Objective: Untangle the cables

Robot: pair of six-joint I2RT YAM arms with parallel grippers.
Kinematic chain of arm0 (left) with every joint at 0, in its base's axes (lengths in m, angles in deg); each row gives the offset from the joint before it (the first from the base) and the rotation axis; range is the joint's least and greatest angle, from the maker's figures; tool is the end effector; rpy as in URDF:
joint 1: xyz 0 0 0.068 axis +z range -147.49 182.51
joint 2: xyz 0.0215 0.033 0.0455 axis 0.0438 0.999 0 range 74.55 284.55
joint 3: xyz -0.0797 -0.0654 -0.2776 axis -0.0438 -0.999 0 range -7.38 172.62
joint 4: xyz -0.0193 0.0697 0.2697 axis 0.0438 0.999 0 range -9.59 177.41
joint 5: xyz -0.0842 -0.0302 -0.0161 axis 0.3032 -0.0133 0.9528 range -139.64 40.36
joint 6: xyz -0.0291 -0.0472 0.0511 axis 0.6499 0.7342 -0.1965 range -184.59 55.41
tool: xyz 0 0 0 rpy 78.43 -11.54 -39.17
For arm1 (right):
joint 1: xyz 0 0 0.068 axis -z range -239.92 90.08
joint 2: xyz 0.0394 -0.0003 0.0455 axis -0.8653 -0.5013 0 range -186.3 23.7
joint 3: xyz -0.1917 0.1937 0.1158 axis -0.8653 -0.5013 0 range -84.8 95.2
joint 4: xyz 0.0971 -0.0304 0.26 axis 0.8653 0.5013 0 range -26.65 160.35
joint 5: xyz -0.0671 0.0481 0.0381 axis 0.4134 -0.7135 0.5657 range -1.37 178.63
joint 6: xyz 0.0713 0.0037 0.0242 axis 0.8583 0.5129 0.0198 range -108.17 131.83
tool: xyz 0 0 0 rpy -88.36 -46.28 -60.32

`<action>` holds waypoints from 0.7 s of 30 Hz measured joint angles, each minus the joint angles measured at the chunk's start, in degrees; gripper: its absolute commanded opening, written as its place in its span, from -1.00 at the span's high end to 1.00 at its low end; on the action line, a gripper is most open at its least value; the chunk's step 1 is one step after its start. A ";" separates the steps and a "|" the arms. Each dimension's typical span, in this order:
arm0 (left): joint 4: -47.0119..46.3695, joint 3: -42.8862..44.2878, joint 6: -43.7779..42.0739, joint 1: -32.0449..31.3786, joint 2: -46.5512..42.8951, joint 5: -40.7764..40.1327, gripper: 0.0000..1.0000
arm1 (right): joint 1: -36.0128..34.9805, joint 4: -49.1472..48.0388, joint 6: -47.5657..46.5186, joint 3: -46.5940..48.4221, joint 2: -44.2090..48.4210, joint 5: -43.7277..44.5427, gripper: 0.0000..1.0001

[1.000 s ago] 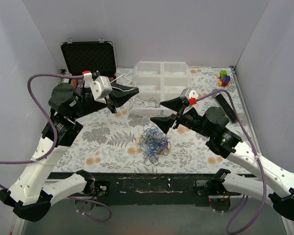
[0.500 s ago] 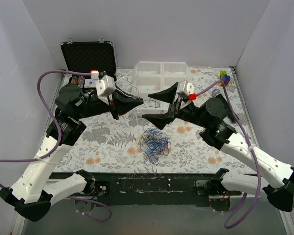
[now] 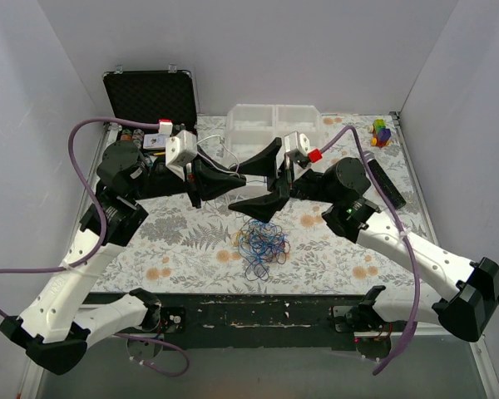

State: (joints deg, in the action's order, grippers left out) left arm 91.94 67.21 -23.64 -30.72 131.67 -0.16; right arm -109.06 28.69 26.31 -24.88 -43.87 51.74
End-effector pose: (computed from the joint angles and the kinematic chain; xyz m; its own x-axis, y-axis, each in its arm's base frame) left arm 0.1510 -0.1567 0.5037 -0.5825 -0.1275 -0.8028 0.8033 0.0604 -0.5925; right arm 0.1614 0.2450 0.4608 0.0489 0.3623 -0.9308 -0.9987 0.0291 -0.0412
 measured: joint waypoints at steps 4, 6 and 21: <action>-0.33 0.00 0.04 0.00 0.26 0.11 1.00 | -0.17 -2.16 2.67 0.74 -1.90 -2.62 -0.59; -0.74 0.02 0.02 0.00 0.37 0.04 1.00 | -0.39 -2.95 3.76 0.96 -2.89 -3.28 -0.34; -0.96 1.57 -3.13 0.00 0.00 -6.16 -0.67 | -0.42 5.05 2.49 2.60 -2.93 7.67 0.97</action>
State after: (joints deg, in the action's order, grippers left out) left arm 90.97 68.78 -26.77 -30.72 131.67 -6.33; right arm -109.48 33.74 28.80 -22.28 -46.80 59.42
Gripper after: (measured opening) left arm 0.756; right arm 0.031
